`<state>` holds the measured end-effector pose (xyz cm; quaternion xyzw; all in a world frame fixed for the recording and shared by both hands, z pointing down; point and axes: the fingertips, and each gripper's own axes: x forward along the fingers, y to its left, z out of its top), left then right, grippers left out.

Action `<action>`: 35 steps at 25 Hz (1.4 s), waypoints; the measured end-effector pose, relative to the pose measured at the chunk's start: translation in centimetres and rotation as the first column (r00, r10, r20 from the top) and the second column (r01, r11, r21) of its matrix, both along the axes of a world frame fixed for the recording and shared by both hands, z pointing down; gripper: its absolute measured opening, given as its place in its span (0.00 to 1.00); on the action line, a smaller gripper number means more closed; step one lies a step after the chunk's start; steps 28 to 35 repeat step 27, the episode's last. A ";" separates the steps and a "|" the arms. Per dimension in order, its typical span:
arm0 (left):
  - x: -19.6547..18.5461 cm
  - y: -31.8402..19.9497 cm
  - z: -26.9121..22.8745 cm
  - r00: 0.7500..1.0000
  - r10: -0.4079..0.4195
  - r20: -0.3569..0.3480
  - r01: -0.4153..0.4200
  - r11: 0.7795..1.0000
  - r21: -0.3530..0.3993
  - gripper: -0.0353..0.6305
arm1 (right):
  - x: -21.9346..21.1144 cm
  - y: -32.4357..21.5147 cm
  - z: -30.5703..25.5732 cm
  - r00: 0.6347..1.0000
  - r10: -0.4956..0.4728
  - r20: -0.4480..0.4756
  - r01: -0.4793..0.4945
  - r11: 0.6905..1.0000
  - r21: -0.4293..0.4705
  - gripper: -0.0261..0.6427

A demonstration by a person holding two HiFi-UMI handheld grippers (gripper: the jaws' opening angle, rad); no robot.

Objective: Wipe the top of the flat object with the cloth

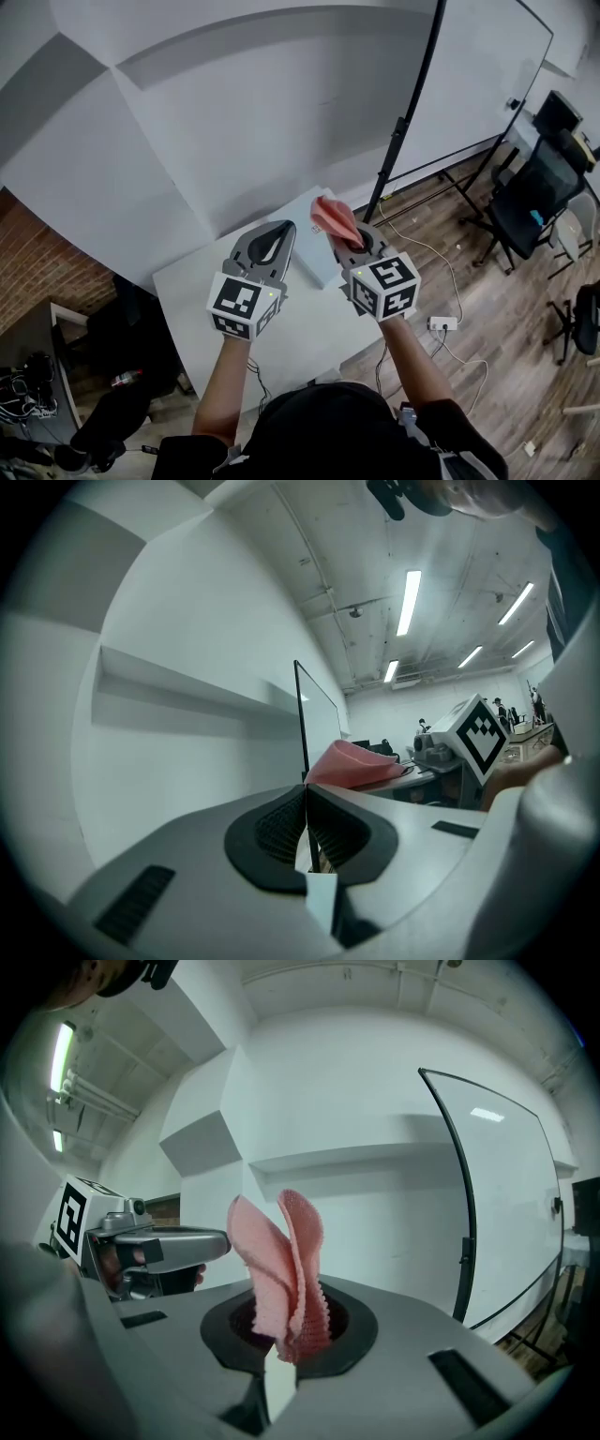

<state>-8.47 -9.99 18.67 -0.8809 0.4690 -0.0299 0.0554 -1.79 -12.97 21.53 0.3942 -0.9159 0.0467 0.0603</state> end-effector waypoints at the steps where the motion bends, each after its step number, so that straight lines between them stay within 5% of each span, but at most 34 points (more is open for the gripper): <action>1: 0.0 -0.1 0.1 1.000 0.000 0.000 0.000 1.000 -0.002 0.08 | 0.0 -0.1 0.0 1.000 -0.002 -0.001 0.002 1.000 0.000 0.11; 35: -0.3 -1.0 1.3 1.000 -0.007 -0.009 0.007 0.999 -0.031 0.08 | -1.2 -0.9 0.8 0.999 -0.038 -0.013 0.038 0.999 -0.006 0.11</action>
